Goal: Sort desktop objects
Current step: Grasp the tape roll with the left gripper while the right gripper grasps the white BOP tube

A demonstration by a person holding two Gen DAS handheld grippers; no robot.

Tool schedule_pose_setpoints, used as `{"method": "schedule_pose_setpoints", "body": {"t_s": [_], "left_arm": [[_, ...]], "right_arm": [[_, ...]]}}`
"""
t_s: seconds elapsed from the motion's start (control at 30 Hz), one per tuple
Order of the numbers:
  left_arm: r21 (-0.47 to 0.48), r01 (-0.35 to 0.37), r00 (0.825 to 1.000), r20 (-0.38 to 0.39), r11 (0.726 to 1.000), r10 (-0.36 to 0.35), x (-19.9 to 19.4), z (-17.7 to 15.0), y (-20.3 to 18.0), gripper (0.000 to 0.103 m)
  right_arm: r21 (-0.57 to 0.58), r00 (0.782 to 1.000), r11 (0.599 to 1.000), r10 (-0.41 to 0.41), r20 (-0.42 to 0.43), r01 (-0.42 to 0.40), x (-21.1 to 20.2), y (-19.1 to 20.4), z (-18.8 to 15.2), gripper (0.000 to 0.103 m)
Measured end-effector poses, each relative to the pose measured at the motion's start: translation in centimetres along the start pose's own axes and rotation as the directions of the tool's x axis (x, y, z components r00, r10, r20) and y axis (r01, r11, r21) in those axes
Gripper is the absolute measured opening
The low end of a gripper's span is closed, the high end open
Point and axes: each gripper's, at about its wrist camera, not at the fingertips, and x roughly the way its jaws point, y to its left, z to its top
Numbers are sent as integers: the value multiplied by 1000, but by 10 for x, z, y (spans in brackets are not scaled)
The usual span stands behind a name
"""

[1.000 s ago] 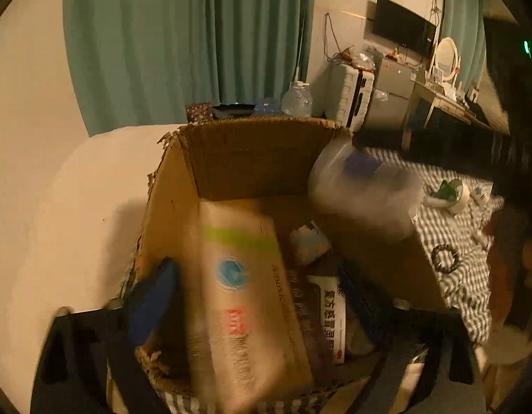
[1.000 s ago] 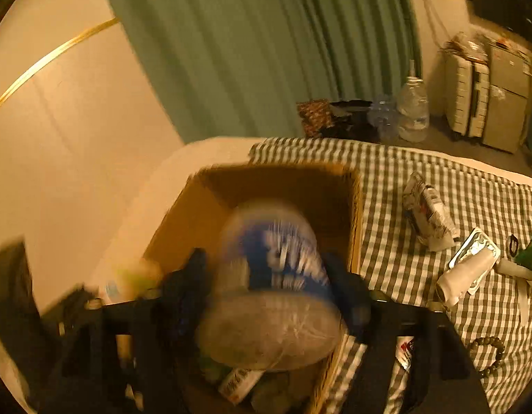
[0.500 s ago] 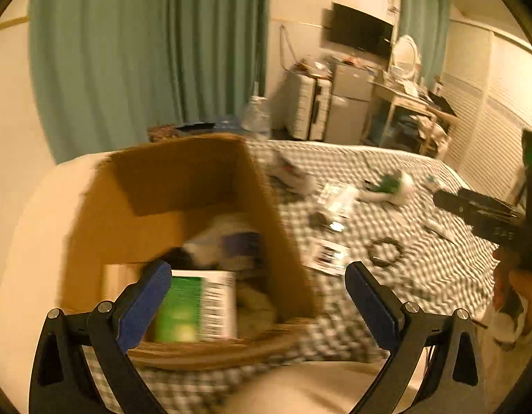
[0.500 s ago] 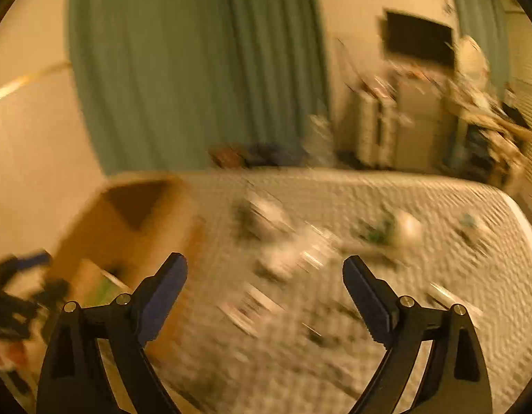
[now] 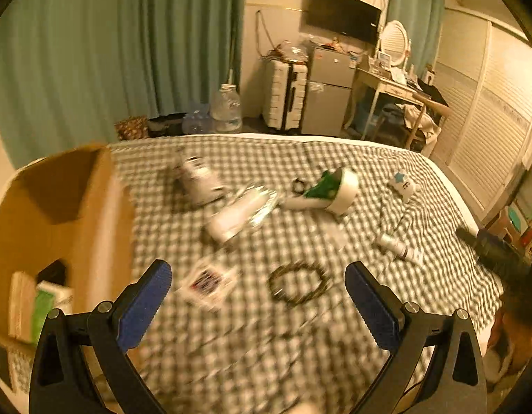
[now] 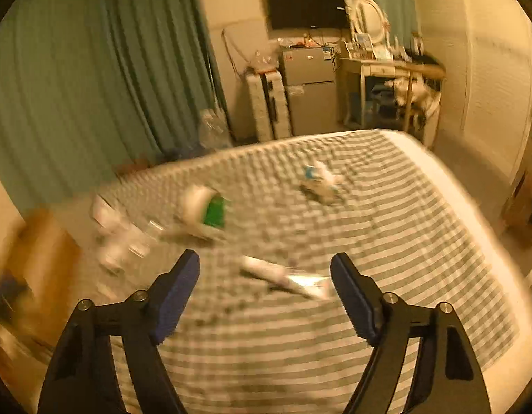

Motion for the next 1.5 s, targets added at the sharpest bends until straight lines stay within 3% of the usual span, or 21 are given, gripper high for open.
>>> {"method": "schedule_pose_setpoints", "body": {"t_s": [0.13, 0.3, 0.43, 0.63, 0.67, 0.73, 0.8, 0.83, 0.93, 1.13, 1.4, 1.5], "left_arm": [[-10, -4, 999, -44, 1000, 3, 56, 22, -38, 103], [2, -37, 998, -47, 999, 37, 109, 36, -72, 103], [39, -2, 999, -54, 999, 4, 154, 43, -95, 103], [121, 21, 997, -75, 992, -12, 208, 55, -122, 103], [131, 35, 997, -71, 991, -26, 214, 57, -123, 102], [125, 70, 994, -91, 990, -58, 223, 61, -123, 87], [102, 71, 991, -121, 992, -59, 228, 63, -119, 32], [81, 73, 988, -141, 994, -61, 229, 64, -115, 32], [44, 110, 987, -123, 993, -103, 212, 67, -108, 31], [56, 181, 982, -62, 982, -177, 140, 77, -96, 31], [77, 168, 985, 28, 983, -170, 53, 94, -71, 30], [78, 169, 984, 48, 982, -173, 26, 92, -58, 30]], "right_arm": [[-47, 993, 993, 110, -44, -112, 35, -5, 2, 72], [-123, 968, 979, 135, -213, -163, 96, 3, -5, 66], [-187, 949, 958, 165, -269, -219, 124, 3, -16, 63], [-148, 905, 939, 246, -347, -311, 161, -2, -21, 63], [-151, 906, 939, 243, -346, -309, 161, -4, -22, 58], [-131, 911, 947, 237, -339, -295, 157, -11, -19, 35], [-68, 911, 956, 247, -330, -284, 154, -23, -17, 25], [-50, 912, 958, 251, -325, -282, 151, -26, -17, 25], [-44, 926, 967, 225, -305, -249, 140, -30, -16, 25], [77, 932, 957, 290, -216, -280, 110, -49, -7, 25], [150, 936, 935, 337, -101, -321, 37, -46, -6, 25], [158, 922, 918, 379, -74, -364, 16, -23, -4, 25]]}}
